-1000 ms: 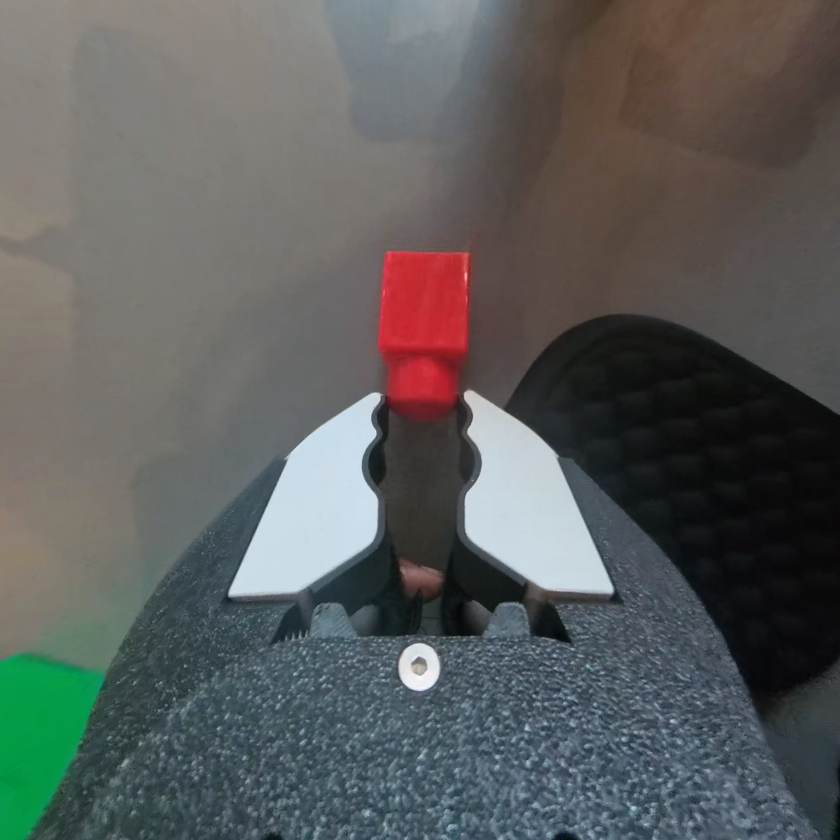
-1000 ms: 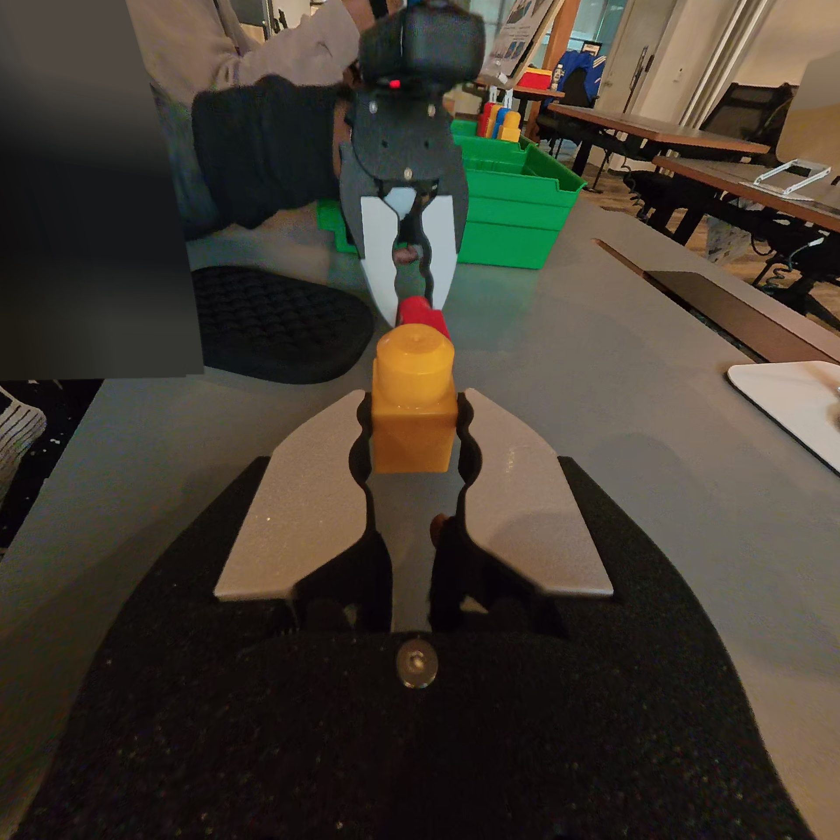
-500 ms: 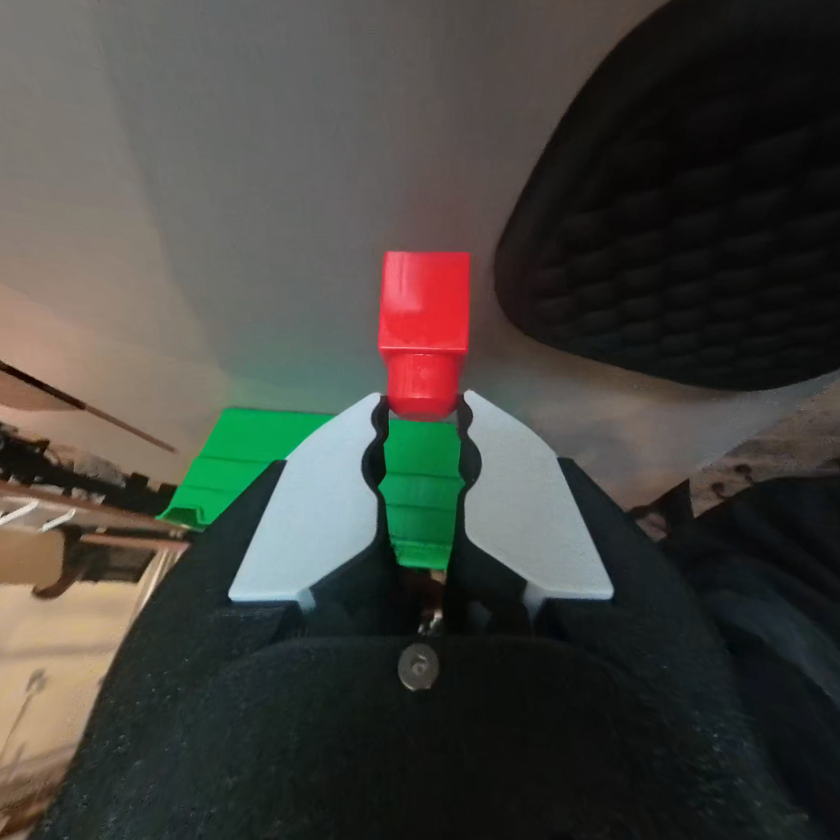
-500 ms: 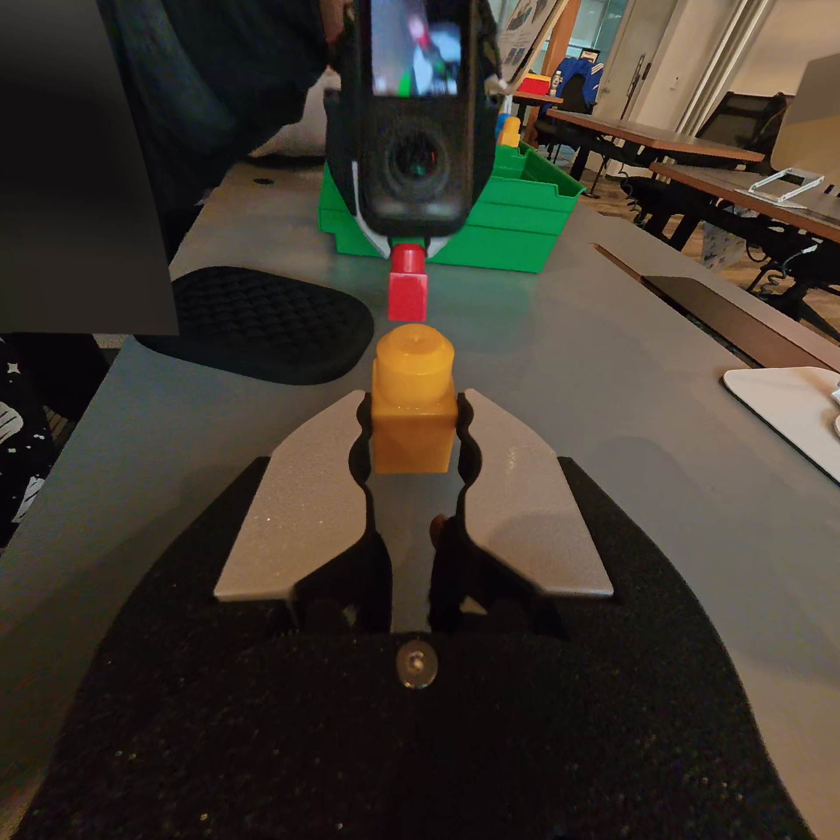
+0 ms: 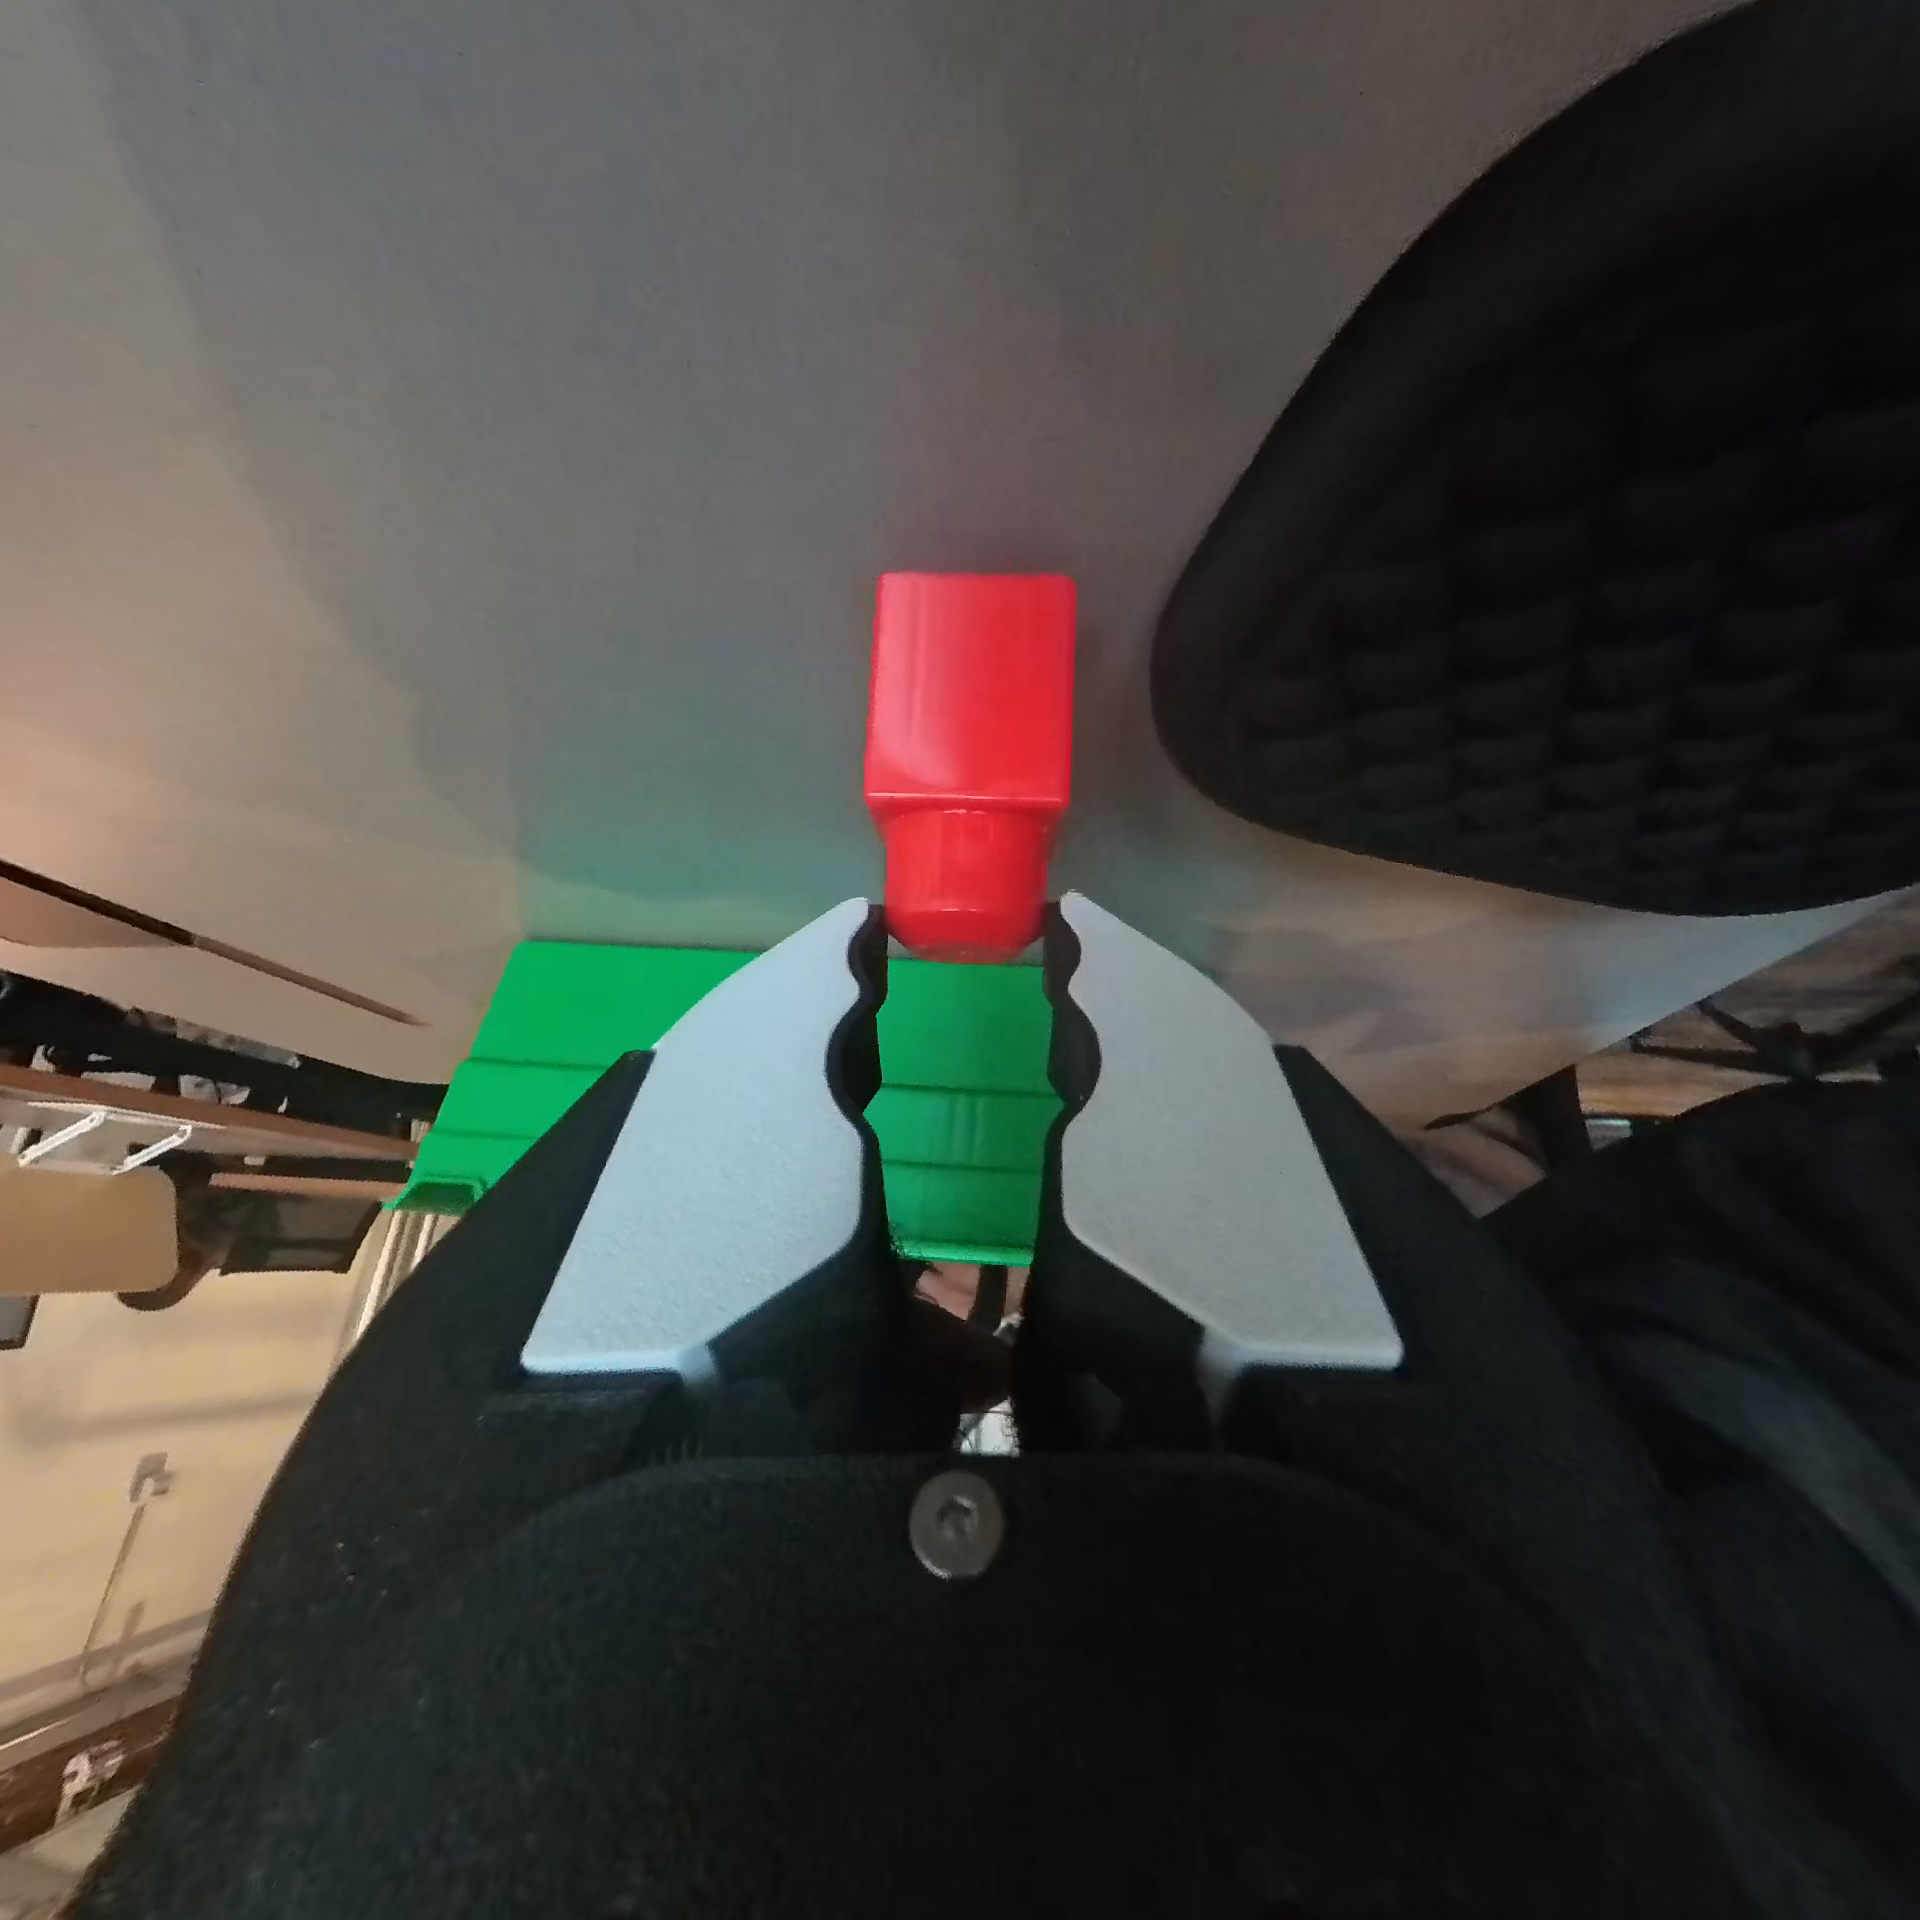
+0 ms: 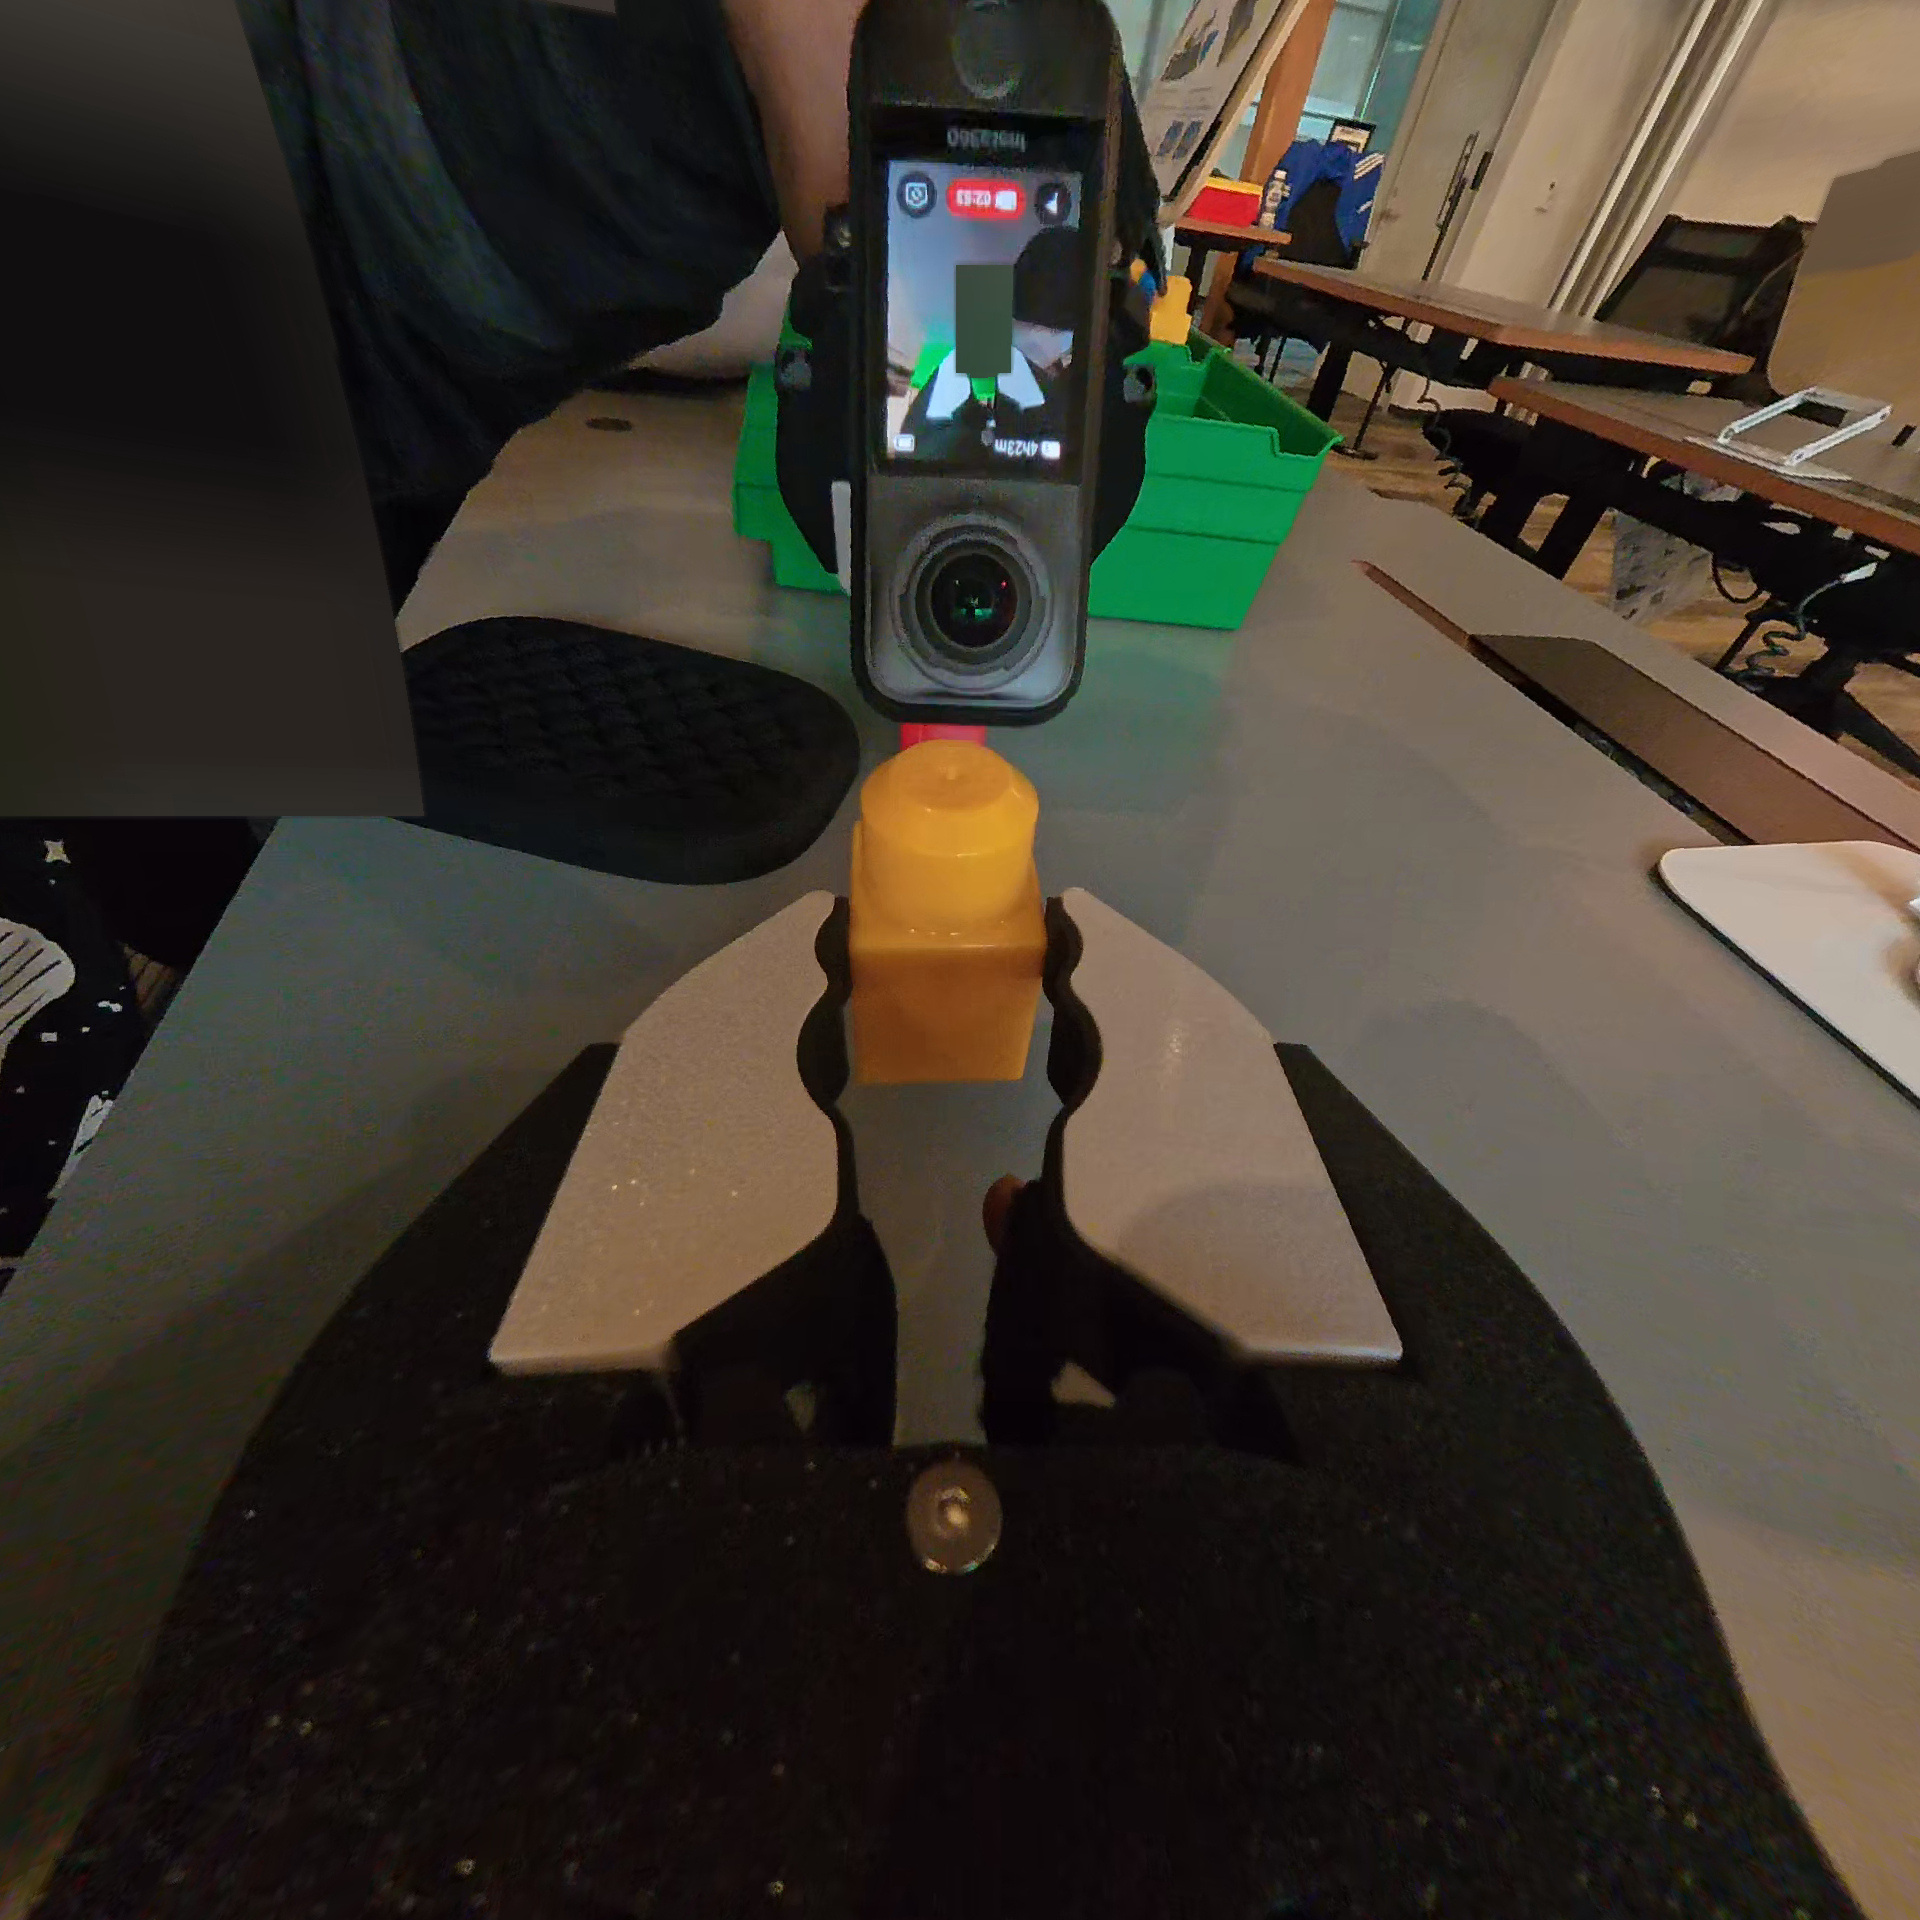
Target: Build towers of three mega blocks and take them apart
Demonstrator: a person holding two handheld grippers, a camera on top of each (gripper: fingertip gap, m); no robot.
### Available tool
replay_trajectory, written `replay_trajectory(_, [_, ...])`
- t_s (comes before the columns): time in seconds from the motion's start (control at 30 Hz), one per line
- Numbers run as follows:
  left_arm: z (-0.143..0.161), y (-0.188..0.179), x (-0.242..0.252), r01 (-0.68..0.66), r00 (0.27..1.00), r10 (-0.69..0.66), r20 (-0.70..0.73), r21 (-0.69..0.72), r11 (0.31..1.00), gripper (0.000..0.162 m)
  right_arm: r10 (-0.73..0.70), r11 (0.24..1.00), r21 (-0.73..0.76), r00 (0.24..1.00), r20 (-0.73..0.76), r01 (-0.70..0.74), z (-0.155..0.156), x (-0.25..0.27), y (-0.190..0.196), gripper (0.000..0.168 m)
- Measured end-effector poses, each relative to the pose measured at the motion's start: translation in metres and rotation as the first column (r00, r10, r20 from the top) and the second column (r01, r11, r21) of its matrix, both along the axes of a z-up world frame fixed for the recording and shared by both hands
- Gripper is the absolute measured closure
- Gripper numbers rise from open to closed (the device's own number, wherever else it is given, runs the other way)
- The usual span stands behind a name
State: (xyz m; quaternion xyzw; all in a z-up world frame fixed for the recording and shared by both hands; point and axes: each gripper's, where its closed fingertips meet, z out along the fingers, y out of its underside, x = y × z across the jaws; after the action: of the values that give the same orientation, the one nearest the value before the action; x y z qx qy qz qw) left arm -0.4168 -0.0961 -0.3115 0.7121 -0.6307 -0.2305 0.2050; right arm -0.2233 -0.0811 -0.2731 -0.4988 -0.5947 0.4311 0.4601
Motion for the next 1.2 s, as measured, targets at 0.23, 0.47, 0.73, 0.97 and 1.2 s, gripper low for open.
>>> replay_trajectory(0.23, [-0.003,-0.002,0.010,-0.001,0.998,0.002,0.061,-0.009,1.000,0.120,0.000,1.000,-0.001,1.000,-0.001,0.000,0.000,0.000,0.000,0.133])
replay_trajectory(0.47, [0.003,0.015,0.026,-0.164,0.826,0.030,0.563,0.189,0.968,0.099,-0.002,1.000,-0.005,1.000,-0.013,0.002,0.002,0.001,0.000,0.133])
replay_trajectory(0.73, [0.006,0.008,0.017,-0.351,0.471,-0.107,0.875,0.297,0.888,0.101,0.002,1.000,-0.005,1.000,-0.008,-0.002,0.001,0.001,0.000,0.133])
replay_trajectory(0.97, [-0.019,0.005,0.021,-0.362,0.377,-0.091,0.922,0.237,0.901,0.106,0.000,1.000,-0.002,1.000,-0.004,0.000,0.001,0.000,0.000,0.133])
replay_trajectory(1.2, [-0.036,0.005,0.022,-0.356,0.389,-0.061,0.919,0.211,0.910,0.125,-0.002,1.000,-0.007,1.000,-0.002,0.002,0.000,0.000,0.000,0.133])
